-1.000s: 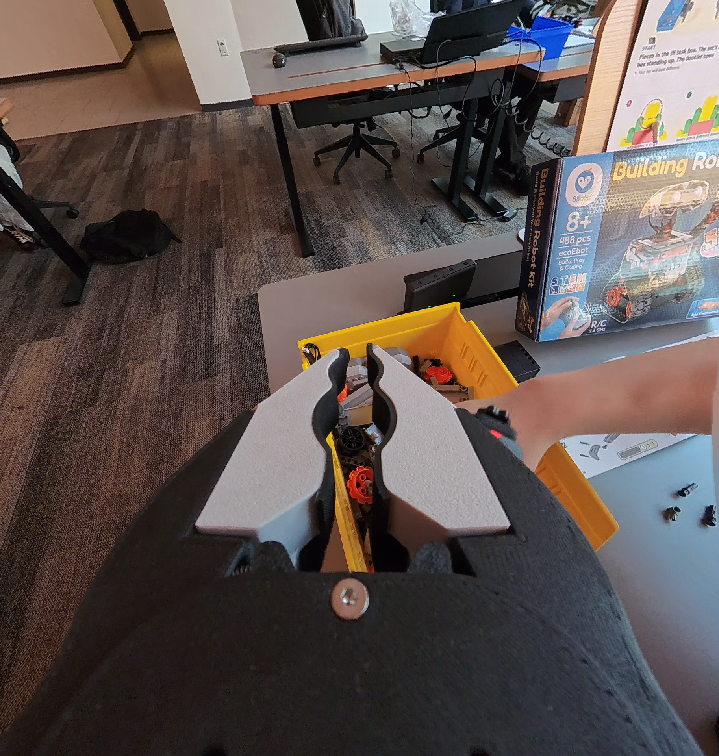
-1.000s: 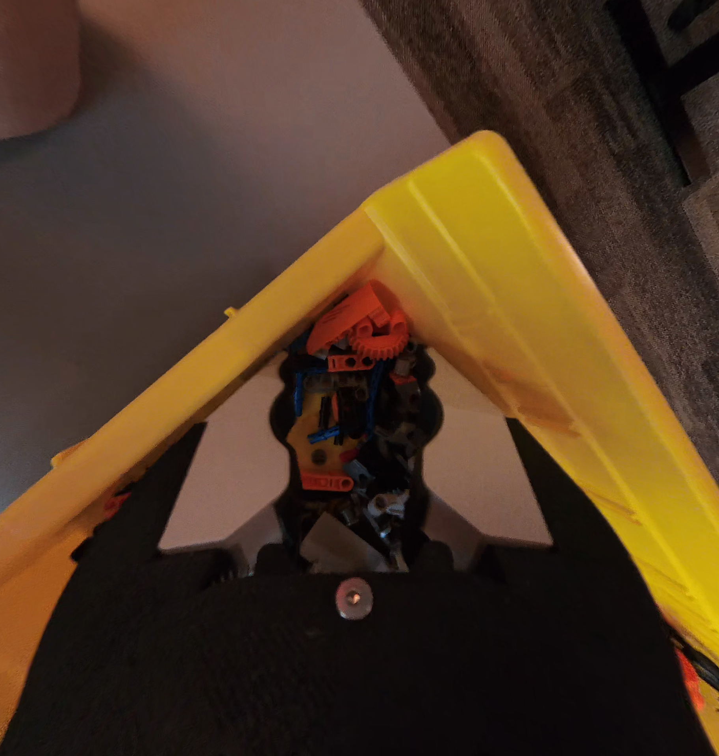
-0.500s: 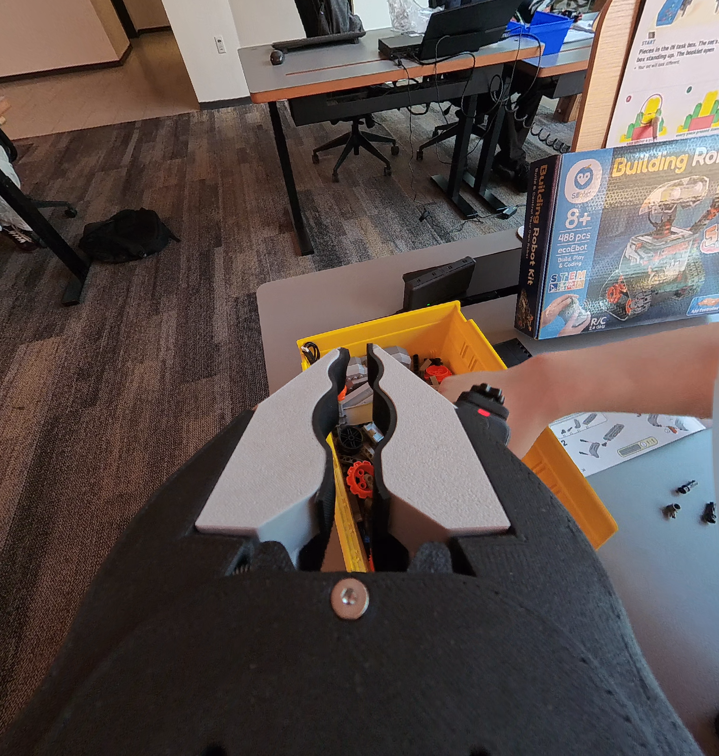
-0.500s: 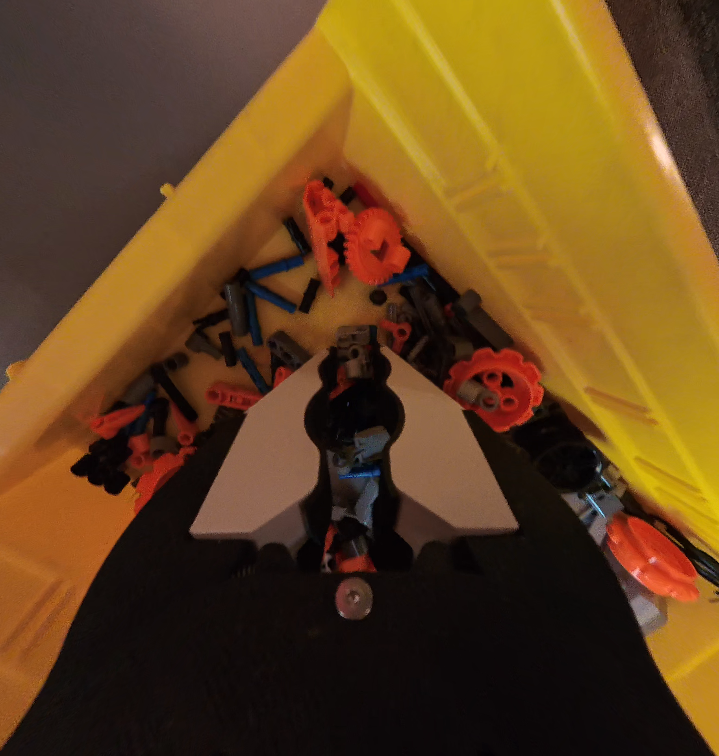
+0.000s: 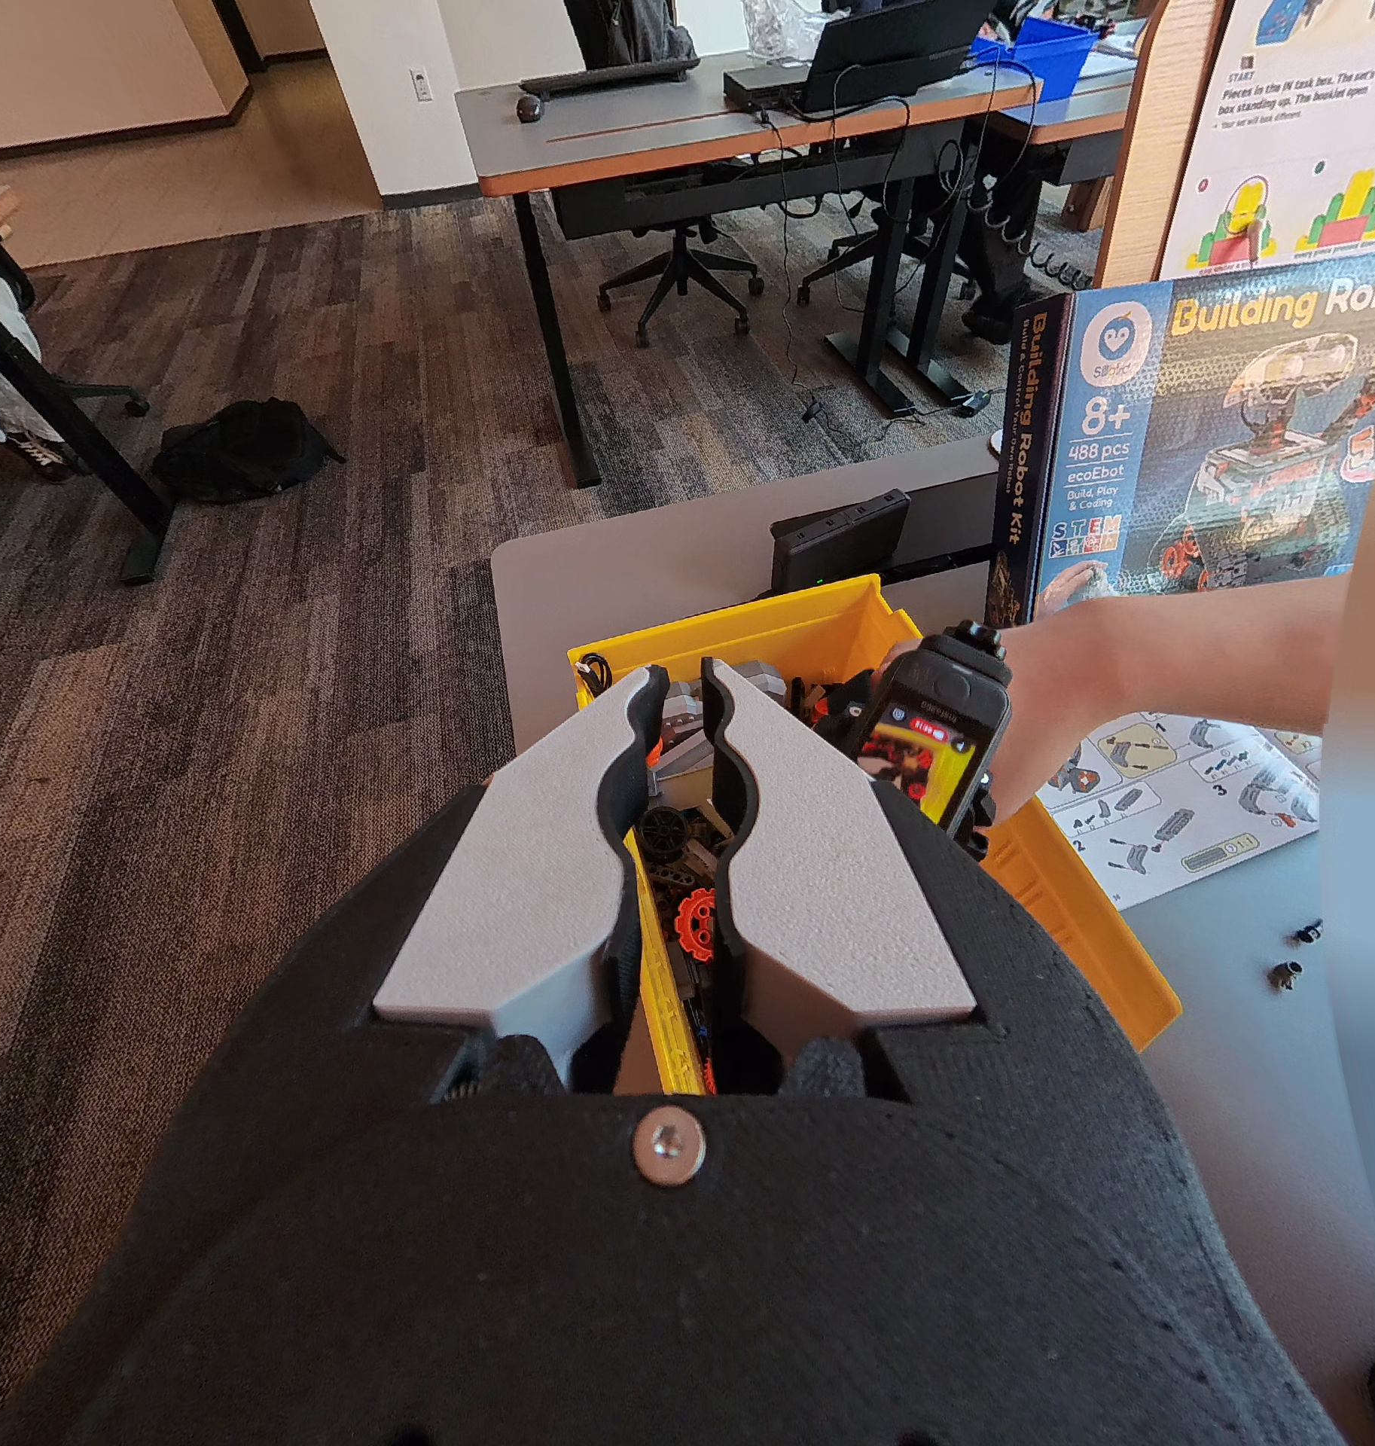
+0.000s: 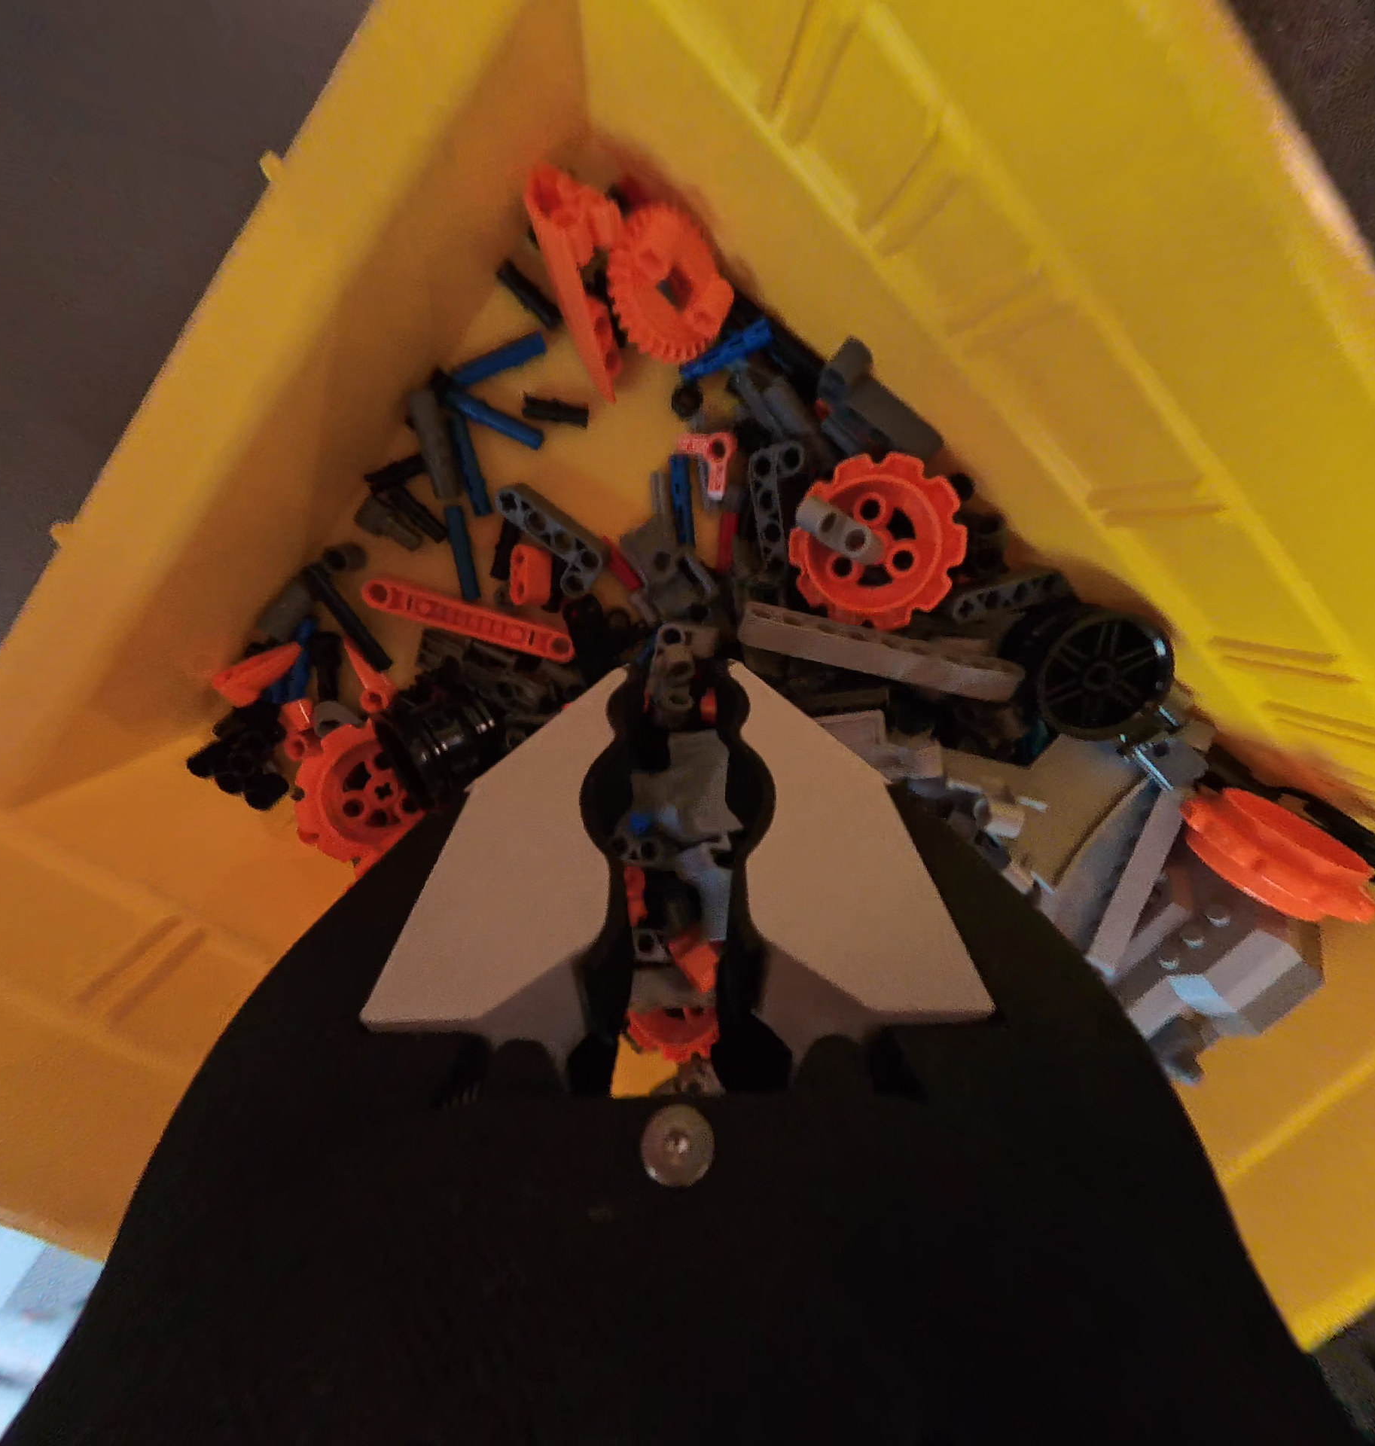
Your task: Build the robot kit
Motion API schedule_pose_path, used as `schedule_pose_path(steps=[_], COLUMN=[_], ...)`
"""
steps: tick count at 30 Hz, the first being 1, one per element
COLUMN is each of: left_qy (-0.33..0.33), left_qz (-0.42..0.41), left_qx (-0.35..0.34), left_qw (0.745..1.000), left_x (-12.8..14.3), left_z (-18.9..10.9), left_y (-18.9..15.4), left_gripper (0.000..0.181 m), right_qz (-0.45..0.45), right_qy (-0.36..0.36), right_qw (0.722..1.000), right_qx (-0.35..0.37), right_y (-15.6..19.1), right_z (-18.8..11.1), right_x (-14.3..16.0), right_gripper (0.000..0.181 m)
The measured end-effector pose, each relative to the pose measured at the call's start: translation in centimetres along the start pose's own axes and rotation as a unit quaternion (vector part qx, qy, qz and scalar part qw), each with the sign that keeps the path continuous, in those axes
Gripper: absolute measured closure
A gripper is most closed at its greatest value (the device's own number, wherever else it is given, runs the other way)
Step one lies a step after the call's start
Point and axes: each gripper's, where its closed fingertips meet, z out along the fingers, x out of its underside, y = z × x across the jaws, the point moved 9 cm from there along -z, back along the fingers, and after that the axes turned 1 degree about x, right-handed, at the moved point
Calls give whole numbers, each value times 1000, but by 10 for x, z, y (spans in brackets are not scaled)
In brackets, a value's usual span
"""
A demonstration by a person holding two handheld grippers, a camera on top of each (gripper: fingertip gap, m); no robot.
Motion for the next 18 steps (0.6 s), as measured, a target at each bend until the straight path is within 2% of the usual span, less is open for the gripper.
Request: schedule_pose_path(steps=[3, 6, 11, 14, 18], left_qy=[2, 3, 4, 4, 4], left_qz=[0, 3, 2, 2, 2], left_qx=[-1, -1, -1, 0, 1], left_qw=[1000, 1000, 1000, 1000, 1000], left_x=[0, 0, 0, 0, 0], left_z=[1, 1, 1, 1, 1], left_y=[0, -1, -1, -1, -1], left_gripper=[173, 173, 174, 173, 173], right_qz=[-8, -32, -41, -44, -44], right_qy=[-46, -58, -35, -14, -9], right_qw=[999, 998, 998, 999, 999], right_qx=[4, 9, -18, -6, -9], right_y=[2, 5, 8, 7, 5], right_z=[0, 5, 22, 30, 30], right_x=[-12, -26, -36, -36, -36], right_gripper=[162, 164, 174, 181, 178])
